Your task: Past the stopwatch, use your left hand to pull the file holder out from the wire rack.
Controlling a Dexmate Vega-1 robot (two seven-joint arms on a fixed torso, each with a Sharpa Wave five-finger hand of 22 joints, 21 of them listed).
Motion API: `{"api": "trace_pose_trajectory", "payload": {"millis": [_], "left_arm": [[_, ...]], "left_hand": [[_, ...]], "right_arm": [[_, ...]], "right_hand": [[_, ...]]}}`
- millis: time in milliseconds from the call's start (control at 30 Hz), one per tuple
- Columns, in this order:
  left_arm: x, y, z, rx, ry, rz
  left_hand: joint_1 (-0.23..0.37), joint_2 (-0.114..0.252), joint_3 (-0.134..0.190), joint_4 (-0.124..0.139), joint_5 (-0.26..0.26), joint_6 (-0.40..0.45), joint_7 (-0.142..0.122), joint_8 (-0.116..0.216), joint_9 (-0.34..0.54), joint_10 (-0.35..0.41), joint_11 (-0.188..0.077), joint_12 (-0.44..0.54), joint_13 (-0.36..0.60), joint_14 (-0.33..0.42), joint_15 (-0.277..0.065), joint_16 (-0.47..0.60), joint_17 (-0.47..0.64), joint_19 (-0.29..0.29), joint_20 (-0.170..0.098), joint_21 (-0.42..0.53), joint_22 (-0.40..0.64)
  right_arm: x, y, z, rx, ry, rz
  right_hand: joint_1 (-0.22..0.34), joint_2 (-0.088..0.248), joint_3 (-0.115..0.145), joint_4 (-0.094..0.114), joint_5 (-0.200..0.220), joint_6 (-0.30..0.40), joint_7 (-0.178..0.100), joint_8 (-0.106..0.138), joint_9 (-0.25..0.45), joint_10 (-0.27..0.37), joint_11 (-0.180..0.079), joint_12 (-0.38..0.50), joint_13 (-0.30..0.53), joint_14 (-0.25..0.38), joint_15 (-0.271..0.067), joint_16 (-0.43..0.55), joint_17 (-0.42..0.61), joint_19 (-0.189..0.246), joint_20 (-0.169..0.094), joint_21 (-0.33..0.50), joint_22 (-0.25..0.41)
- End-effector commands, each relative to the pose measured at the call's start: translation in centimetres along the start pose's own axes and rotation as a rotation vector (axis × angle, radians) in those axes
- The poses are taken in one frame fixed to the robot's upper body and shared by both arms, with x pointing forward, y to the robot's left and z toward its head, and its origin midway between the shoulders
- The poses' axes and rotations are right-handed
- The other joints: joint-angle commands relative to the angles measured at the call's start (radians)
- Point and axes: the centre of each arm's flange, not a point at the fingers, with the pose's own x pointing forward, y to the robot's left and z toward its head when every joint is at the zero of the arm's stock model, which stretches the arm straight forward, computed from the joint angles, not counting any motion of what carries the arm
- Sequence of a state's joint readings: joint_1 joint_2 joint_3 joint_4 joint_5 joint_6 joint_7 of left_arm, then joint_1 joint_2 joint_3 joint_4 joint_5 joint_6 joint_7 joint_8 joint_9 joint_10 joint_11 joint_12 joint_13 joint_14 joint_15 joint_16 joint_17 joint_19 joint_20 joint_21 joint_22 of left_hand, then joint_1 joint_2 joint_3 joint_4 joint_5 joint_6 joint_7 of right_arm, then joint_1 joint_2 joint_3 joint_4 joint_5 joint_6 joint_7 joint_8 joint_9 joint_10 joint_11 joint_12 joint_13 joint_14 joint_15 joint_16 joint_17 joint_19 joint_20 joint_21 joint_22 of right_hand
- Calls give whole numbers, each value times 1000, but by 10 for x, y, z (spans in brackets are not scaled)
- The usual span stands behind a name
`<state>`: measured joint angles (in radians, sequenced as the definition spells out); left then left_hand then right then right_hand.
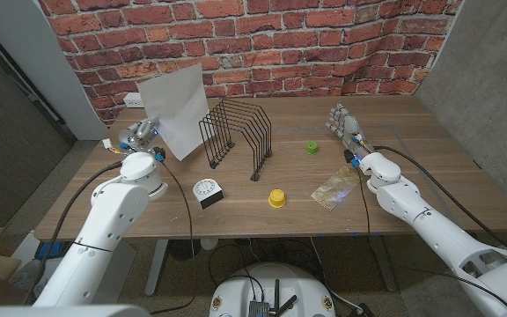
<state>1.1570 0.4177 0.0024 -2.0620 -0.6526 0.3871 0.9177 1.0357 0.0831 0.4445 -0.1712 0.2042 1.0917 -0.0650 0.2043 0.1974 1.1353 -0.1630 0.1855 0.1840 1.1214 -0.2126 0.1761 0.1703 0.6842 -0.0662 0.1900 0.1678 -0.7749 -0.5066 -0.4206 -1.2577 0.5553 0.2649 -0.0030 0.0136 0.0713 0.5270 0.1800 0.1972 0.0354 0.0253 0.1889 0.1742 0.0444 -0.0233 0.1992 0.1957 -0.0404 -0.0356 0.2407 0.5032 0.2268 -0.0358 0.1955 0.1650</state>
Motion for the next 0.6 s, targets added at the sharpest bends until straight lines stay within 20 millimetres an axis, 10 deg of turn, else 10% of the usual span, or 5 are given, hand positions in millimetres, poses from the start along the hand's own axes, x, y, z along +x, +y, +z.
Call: {"api": "trace_pose_trajectory", "payload": {"millis": [33,600], "left_arm": [[2,-7,-17,-116,67,4],[-9,-11,-35,-249,160,72]], "left_hand": [[-10,1,10,1,4,-1,-5,3,4,1,-5,4,3,-4,-25,0,1,-4,-134,-3,1],[-19,2,16,1,5,-4,-5,6,5,-4,-8,3,3,-8,-25,2,1,-7,-133,-2,1]], "right_arm": [[1,0,-1,2,1,1],[3,-2,-1,3,3,3]], "right_hand": [[-1,120,10,-1,2,8,-4,-1,4,4,-2,0,2,-5,-16,7,4,7,-22,-1,6],[-1,120,10,-2,1,7,-3,-1,4,3,-2,0,2,-6,-16,8,5,7,-22,-1,6]]}}
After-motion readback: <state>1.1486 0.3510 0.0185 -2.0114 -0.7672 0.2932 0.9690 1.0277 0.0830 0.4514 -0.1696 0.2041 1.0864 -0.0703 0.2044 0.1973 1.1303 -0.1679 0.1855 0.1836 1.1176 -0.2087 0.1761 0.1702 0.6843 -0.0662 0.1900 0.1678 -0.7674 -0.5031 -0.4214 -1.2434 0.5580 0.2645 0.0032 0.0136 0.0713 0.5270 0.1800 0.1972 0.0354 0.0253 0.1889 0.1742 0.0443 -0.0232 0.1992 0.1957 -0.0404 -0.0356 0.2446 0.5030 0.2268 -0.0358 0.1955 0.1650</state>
